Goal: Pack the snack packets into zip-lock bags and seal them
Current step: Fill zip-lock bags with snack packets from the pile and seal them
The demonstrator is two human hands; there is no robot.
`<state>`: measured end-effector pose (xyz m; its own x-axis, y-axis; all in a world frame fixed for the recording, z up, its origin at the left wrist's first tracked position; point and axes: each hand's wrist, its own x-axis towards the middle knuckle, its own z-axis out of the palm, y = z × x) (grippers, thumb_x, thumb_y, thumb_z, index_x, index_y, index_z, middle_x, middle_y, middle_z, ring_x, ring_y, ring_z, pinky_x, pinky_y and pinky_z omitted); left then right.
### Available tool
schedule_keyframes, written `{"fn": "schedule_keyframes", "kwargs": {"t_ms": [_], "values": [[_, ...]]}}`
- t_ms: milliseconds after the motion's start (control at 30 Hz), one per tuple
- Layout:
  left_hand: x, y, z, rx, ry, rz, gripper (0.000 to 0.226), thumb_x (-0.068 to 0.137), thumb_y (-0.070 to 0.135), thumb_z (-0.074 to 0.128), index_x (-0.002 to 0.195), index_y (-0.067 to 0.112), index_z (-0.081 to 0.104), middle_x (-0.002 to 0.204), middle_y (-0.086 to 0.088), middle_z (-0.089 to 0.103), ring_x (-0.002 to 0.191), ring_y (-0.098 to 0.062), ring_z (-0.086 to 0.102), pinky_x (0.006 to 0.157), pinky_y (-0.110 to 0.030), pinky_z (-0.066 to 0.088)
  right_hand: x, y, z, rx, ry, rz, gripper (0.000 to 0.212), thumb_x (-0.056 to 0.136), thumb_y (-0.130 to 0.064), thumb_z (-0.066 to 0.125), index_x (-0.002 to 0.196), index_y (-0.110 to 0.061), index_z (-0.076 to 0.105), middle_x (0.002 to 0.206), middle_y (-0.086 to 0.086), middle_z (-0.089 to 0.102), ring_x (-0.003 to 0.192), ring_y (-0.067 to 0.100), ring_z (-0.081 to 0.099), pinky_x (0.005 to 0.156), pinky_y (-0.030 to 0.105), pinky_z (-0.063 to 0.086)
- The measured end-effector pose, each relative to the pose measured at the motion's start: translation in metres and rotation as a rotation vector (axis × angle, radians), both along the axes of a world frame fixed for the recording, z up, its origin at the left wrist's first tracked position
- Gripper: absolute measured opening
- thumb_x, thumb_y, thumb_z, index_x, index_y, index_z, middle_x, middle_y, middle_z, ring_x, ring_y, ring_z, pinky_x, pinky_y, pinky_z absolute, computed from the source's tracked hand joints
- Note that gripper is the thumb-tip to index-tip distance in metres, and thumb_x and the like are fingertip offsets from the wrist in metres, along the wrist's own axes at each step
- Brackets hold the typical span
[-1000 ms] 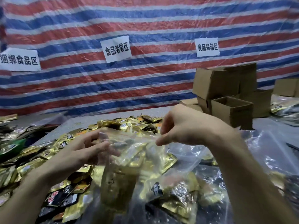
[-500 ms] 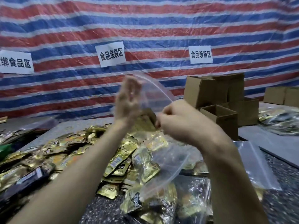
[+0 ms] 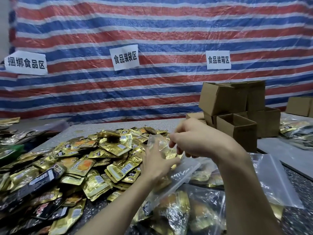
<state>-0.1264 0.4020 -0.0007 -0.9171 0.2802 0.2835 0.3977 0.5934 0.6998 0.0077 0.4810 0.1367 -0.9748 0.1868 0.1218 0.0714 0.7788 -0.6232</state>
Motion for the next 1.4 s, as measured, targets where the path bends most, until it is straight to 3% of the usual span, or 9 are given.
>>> {"fn": "schedule_keyframes", "kwargs": {"t_ms": [200, 367, 500, 600, 833, 933, 1067, 1233, 1400], "values": [[-0.001, 0.02, 0.018, -0.027, 0.085, -0.323, 0.007, 0.091, 0.023, 0.059, 0.095, 0.022, 0.054, 0.09, -0.002, 0.05, 0.093, -0.026, 0.051, 0.064, -0.016, 0.041, -0.006, -0.007, -0.004, 0.038, 0.026, 0.028, 0.025, 0.094, -0.013, 0.05, 0.087, -0.012, 0.074, 0.075, 0.006, 0.073, 0.063, 0.017, 0.058, 0.057, 0.031, 0.047], [-0.007, 0.01, 0.012, -0.05, 0.115, -0.403, 0.017, 0.097, 0.009, 0.048, 0.101, 0.026, 0.047, 0.087, 0.013, 0.046, 0.082, 0.005, 0.044, 0.06, -0.004, 0.035, -0.014, -0.016, -0.011, 0.077, 0.038, 0.08, 0.02, 0.094, -0.011, 0.053, 0.094, -0.015, 0.072, 0.086, 0.008, 0.073, 0.08, 0.023, 0.067, 0.069, 0.037, 0.058], [0.007, -0.031, 0.006, 0.185, 0.04, -0.418, 0.023, 0.094, 0.019, 0.061, 0.117, 0.018, 0.058, 0.109, 0.003, 0.063, 0.099, -0.006, 0.061, 0.081, -0.023, 0.052, -0.022, -0.033, -0.016, 0.081, 0.106, 0.159, 0.018, 0.097, -0.017, 0.053, 0.096, -0.017, 0.07, 0.086, 0.006, 0.072, 0.081, 0.022, 0.068, 0.072, 0.04, 0.058], [0.022, -0.089, 0.003, 0.216, -0.008, -0.282, 0.035, 0.096, 0.026, 0.063, 0.129, 0.033, 0.054, 0.13, 0.014, 0.055, 0.108, 0.002, 0.056, 0.09, -0.03, 0.051, -0.028, -0.05, -0.022, 0.085, 0.171, 0.22, 0.014, 0.098, -0.023, 0.056, 0.099, -0.02, 0.069, 0.088, 0.001, 0.07, 0.081, 0.017, 0.066, 0.072, 0.038, 0.057], [0.065, -0.263, -0.005, 0.069, 0.119, 0.091, 0.021, 0.094, 0.03, 0.066, 0.114, 0.031, 0.065, 0.113, 0.015, 0.066, 0.103, 0.001, 0.061, 0.092, -0.029, 0.053, -0.035, -0.078, -0.035, 0.112, 0.134, 0.402, 0.007, 0.097, -0.028, 0.06, 0.1, -0.025, 0.064, 0.09, -0.006, 0.068, 0.08, 0.007, 0.064, 0.065, 0.021, 0.047], [0.072, -0.338, -0.016, -0.374, 0.195, 0.552, 0.041, 0.094, 0.038, 0.059, 0.132, 0.023, 0.056, 0.133, 0.0, 0.058, 0.119, -0.016, 0.053, 0.104, -0.038, 0.043, -0.032, -0.078, -0.034, 0.098, 0.115, 0.446, 0.005, 0.095, -0.029, 0.061, 0.099, -0.026, 0.064, 0.09, -0.004, 0.069, 0.079, 0.007, 0.065, 0.064, 0.019, 0.046], [0.077, -0.418, -0.036, -0.647, -0.174, 0.903, 0.063, 0.099, 0.054, 0.04, 0.143, 0.01, 0.039, 0.148, -0.014, 0.041, 0.134, -0.033, 0.04, 0.105, -0.043, 0.036, -0.031, -0.078, -0.033, 0.117, 0.111, 0.478, 0.006, 0.093, -0.027, 0.062, 0.097, -0.025, 0.066, 0.088, 0.001, 0.07, 0.079, 0.012, 0.066, 0.066, 0.023, 0.048], [0.079, -0.451, -0.048, -0.701, -0.092, 0.964, 0.019, 0.095, 0.025, 0.046, 0.092, 0.019, 0.064, 0.104, -0.004, 0.07, 0.096, -0.029, 0.063, 0.073, -0.032, 0.041, -0.035, -0.078, -0.035, 0.205, 0.13, 0.477, 0.004, 0.092, -0.03, 0.064, 0.091, -0.028, 0.067, 0.076, 0.0, 0.071, 0.068, 0.01, 0.067, 0.061, 0.023, 0.048], [0.079, -0.449, -0.042, -0.61, 0.051, 0.99, 0.024, 0.089, 0.035, 0.056, 0.075, 0.018, 0.064, 0.08, -0.001, 0.069, 0.08, -0.029, 0.062, 0.069, -0.032, 0.039, -0.03, -0.078, -0.033, 0.154, 0.133, 0.523, 0.025, 0.075, -0.058, 0.061, 0.085, -0.036, 0.069, 0.087, -0.018, 0.072, 0.076, 0.007, 0.07, 0.061, 0.031, 0.056]]}}
